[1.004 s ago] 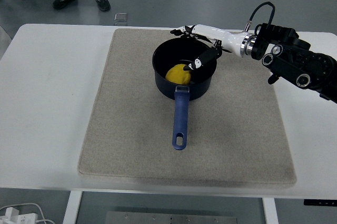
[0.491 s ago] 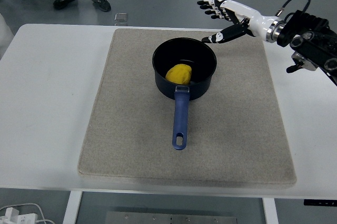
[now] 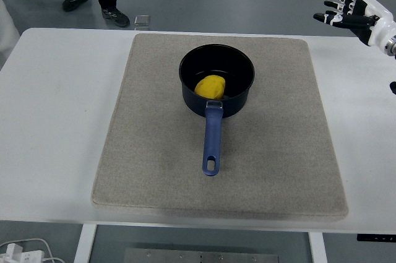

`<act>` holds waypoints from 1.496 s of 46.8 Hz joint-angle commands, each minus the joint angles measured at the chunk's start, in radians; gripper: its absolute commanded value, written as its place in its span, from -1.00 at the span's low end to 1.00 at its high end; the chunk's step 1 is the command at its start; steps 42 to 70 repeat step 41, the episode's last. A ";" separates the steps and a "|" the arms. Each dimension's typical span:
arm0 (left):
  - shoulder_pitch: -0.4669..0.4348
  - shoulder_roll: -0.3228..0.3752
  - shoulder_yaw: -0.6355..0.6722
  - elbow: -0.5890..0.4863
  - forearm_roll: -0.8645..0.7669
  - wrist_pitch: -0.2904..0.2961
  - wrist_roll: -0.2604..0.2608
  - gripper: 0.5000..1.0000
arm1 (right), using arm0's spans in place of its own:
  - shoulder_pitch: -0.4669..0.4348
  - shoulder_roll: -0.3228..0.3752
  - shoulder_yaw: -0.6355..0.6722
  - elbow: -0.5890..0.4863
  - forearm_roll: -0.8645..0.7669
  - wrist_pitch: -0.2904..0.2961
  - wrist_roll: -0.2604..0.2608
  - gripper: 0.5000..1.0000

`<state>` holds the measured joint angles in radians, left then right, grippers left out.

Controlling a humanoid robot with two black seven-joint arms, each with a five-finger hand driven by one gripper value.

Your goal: Put the potato in the blue pot

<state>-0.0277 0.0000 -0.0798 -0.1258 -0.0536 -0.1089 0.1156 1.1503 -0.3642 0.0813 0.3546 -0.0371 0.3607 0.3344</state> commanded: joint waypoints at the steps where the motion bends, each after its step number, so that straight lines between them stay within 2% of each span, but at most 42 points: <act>1: 0.000 0.000 0.000 0.000 0.000 0.000 0.000 1.00 | -0.011 -0.002 0.002 0.000 0.094 0.000 -0.070 0.78; 4: 0.000 0.000 0.000 0.000 0.000 0.000 0.000 1.00 | -0.014 -0.001 0.002 0.000 0.154 0.001 -0.097 0.78; 12: 0.000 0.000 0.000 0.000 0.000 0.000 0.000 1.00 | -0.024 0.007 0.028 0.000 0.232 -0.012 -0.098 0.78; 22: 0.000 0.000 0.000 0.000 0.000 0.000 0.001 1.00 | -0.058 0.022 0.103 0.000 0.232 -0.014 -0.100 0.78; 31: 0.000 0.000 0.000 0.000 0.000 0.000 -0.001 1.00 | -0.083 0.039 0.104 0.000 0.232 -0.019 -0.100 0.78; 70: 0.000 0.000 0.000 0.000 0.000 0.000 -0.001 1.00 | -0.084 0.047 0.104 0.000 0.232 -0.032 -0.100 0.78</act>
